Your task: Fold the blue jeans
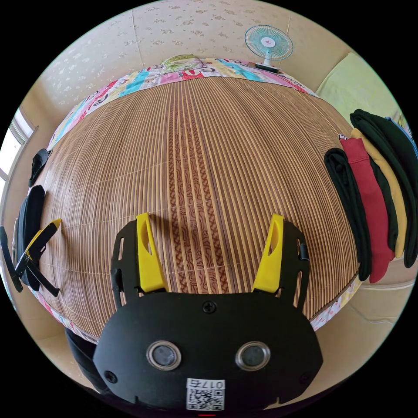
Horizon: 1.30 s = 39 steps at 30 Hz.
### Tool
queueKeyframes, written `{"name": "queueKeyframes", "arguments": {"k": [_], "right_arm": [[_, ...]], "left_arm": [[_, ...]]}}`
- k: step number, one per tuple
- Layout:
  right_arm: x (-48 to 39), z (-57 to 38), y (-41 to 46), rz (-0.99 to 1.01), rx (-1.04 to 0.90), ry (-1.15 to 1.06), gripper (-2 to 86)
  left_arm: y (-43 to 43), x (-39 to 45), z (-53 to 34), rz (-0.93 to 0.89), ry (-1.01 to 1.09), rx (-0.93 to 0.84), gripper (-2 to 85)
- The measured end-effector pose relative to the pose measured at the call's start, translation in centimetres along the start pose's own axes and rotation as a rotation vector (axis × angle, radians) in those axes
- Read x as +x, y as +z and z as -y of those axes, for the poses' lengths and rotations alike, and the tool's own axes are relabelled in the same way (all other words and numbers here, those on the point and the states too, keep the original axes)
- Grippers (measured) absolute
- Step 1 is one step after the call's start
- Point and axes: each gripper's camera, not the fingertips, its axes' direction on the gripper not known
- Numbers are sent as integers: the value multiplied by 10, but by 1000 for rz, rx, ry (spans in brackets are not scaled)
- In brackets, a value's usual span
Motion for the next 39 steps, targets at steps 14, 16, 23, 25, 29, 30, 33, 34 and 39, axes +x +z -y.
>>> {"name": "queueKeyframes", "arguments": {"k": [14, 16, 23, 25, 29, 30, 33, 34, 39], "right_arm": [[-5, 2, 0, 0, 0, 1, 348], [-6, 2, 0, 0, 0, 1, 348], [-10, 2, 1, 0, 0, 1, 348], [-11, 2, 1, 1, 0, 1, 348], [-13, 2, 2, 1, 0, 2, 348], [-14, 2, 2, 1, 0, 2, 348], [-15, 2, 2, 1, -1, 2, 348], [-16, 2, 2, 1, -1, 2, 348], [-19, 1, 4, 1, 0, 2, 348]], "left_arm": [[3, 1, 1, 0, -1, 0, 244], [3, 1, 1, 1, -1, 0, 244], [6, 2, 2, 1, -1, 0, 244], [7, 2, 3, 1, -1, 0, 244], [9, 3, 3, 1, -2, 0, 244], [10, 3, 3, 1, -2, 0, 244], [11, 3, 4, 1, -2, 0, 244], [12, 4, 4, 1, -2, 1, 244], [15, 5, 4, 1, -2, 1, 244]]}}
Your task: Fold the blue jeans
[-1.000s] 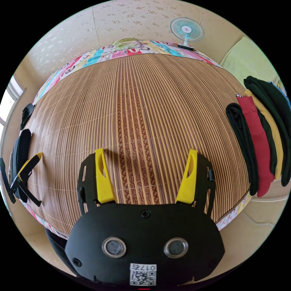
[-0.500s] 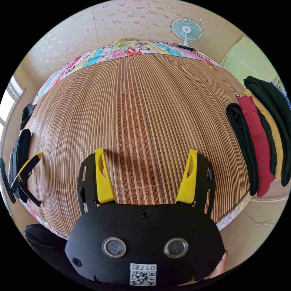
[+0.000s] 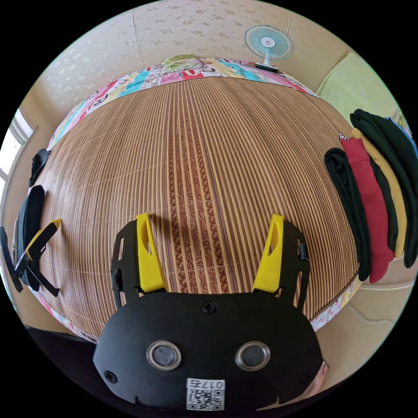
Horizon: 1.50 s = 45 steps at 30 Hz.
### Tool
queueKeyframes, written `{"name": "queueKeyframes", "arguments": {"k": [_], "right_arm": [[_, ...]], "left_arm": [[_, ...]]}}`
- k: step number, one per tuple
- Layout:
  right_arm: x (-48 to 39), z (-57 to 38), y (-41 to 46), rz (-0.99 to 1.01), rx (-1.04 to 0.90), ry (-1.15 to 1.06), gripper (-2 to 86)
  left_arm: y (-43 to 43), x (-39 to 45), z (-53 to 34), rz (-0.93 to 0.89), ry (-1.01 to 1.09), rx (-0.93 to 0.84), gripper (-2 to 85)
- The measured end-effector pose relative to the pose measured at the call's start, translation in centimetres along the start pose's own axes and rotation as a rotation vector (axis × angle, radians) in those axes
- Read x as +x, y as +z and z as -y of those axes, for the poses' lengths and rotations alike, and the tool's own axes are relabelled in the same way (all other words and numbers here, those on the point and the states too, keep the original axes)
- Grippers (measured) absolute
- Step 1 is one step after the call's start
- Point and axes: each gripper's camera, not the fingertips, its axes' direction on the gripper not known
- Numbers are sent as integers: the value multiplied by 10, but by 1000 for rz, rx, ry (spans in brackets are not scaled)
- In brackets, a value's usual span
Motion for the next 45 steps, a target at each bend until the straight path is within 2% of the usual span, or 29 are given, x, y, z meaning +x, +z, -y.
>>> {"name": "queueKeyframes", "arguments": {"k": [45], "right_arm": [[-8, -16, 21, 5, -3, 4, 348]], "left_arm": [[39, 38, -10, 1, -2, 14, 244]]}}
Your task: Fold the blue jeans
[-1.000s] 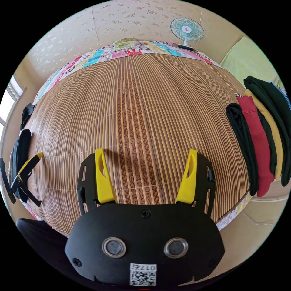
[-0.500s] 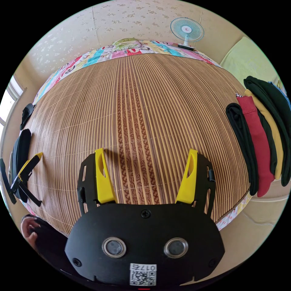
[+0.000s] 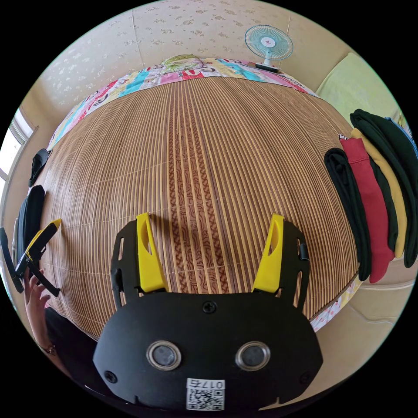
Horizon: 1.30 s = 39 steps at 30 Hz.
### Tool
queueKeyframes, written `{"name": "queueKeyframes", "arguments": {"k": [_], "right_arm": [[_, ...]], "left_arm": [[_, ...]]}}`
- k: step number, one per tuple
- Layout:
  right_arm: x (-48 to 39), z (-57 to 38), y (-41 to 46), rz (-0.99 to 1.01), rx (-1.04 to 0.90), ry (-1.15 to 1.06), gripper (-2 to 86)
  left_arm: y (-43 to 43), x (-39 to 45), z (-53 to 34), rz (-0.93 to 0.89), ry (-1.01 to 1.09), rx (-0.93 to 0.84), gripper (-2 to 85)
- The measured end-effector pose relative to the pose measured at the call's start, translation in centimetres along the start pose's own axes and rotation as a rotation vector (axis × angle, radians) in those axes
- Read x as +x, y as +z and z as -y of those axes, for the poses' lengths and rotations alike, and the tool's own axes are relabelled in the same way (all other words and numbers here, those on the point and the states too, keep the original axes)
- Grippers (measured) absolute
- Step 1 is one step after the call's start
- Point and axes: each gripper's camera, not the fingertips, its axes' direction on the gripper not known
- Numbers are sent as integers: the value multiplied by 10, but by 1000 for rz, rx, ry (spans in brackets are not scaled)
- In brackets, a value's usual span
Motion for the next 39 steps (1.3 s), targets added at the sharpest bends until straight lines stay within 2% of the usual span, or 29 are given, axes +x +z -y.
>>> {"name": "queueKeyframes", "arguments": {"k": [31, 33, 34, 35, 37, 39], "right_arm": [[69, 1, 24, 6, -41, 19, 330], [70, 2, 19, 6, -59, 17, 302], [69, 3, 11, 26, -37, 11, 238], [65, 2, 0, 98, 12, -18, 183], [54, 3, -16, 247, 91, -82, 139], [33, 9, -26, 387, 118, -151, 143]], "left_arm": [[5, 33, -47, 0, 2, -28, 237], [-1, 29, -46, -25, 5, -104, 219], [-9, 20, -46, -39, -37, -116, 178], [-21, 7, -50, -110, -75, -87, 113], [-45, -17, -61, -276, -113, 30, 26], [-70, -49, -73, -443, -166, 147, 79]]}}
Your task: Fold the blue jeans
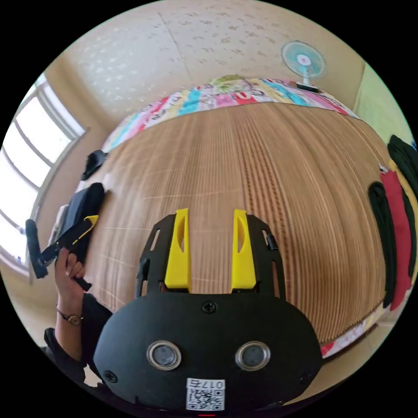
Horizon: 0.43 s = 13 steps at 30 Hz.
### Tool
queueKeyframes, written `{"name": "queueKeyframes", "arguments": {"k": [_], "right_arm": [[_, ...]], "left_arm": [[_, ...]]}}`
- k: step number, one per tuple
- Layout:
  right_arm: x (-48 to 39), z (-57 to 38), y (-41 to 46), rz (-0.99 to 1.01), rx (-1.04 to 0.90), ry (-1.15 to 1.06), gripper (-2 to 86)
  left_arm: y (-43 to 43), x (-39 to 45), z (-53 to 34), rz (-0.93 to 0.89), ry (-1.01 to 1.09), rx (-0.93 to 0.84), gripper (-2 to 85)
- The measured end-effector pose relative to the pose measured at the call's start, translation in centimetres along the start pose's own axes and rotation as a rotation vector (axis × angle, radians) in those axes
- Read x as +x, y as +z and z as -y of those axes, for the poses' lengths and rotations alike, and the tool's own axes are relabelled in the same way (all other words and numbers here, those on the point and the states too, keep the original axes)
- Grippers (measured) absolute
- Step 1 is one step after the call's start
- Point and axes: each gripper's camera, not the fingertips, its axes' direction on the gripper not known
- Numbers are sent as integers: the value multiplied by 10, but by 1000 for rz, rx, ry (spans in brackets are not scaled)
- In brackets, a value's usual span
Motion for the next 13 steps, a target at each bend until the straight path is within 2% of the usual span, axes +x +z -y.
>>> {"name": "queueKeyframes", "arguments": {"k": [1, 3, 5, 8, 11, 13], "right_arm": [[-20, 10, 8, 72, -34, -46, 146], [-60, 24, 27, 148, -124, -152, 145], [-124, 31, 48, 246, -190, -323, 145], [-196, 31, 69, 441, -240, -468, 146], [-250, 15, 103, 700, -345, -525, 144], [-275, -2, 128, 795, -411, -498, 139]], "left_arm": [[-26, -13, -1, -74, -34, 72, 84], [-69, -29, -8, -84, -56, 214, 71], [-127, -48, -25, 5, -108, 418, 43], [-180, -66, -55, 92, -174, 636, 76], [-216, -74, -82, 150, -153, 830, 73], [-224, -79, -96, 171, -161, 894, 60]]}}
